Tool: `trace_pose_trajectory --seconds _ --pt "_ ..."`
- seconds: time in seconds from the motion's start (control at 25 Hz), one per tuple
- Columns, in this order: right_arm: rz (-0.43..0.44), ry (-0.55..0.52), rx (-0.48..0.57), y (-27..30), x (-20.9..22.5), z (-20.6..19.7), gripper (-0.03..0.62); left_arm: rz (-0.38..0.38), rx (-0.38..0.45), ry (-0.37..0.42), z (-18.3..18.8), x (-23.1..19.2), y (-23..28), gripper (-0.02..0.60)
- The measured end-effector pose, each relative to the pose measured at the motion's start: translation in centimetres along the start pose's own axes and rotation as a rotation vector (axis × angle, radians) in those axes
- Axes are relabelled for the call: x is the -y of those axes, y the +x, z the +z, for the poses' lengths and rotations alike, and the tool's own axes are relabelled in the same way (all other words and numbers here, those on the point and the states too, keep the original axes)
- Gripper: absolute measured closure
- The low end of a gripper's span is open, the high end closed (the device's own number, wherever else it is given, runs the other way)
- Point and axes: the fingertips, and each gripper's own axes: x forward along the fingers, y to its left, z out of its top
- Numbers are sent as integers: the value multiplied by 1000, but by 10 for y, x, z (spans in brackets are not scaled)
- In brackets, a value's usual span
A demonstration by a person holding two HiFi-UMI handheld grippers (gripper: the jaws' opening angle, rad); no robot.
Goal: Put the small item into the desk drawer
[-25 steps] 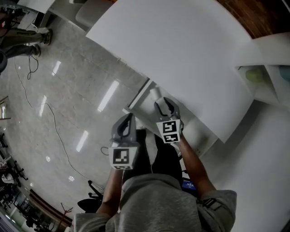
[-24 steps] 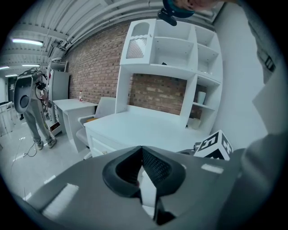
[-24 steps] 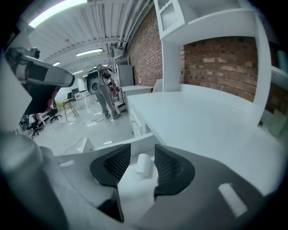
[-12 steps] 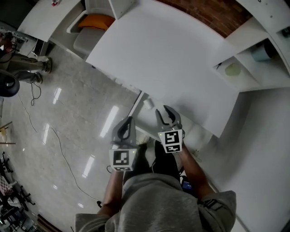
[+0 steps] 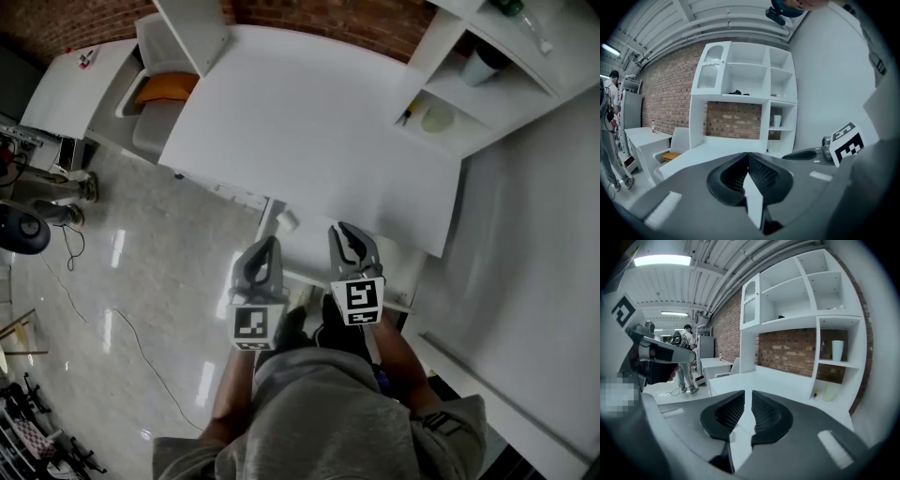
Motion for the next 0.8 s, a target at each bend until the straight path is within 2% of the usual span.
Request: trace_pose_trajectory --seconds 0.32,0.56,0.8 --pt "-165 59 61 -67 25 5 591 -159 11 44 9 56 -2 569" --pt "-283 89 80 -111 42 -2 591 -286 32 88 18 92 -4 569" --pt "-385 121 98 -153 52 -9 591 -375 43 125 21 118 -13 569"
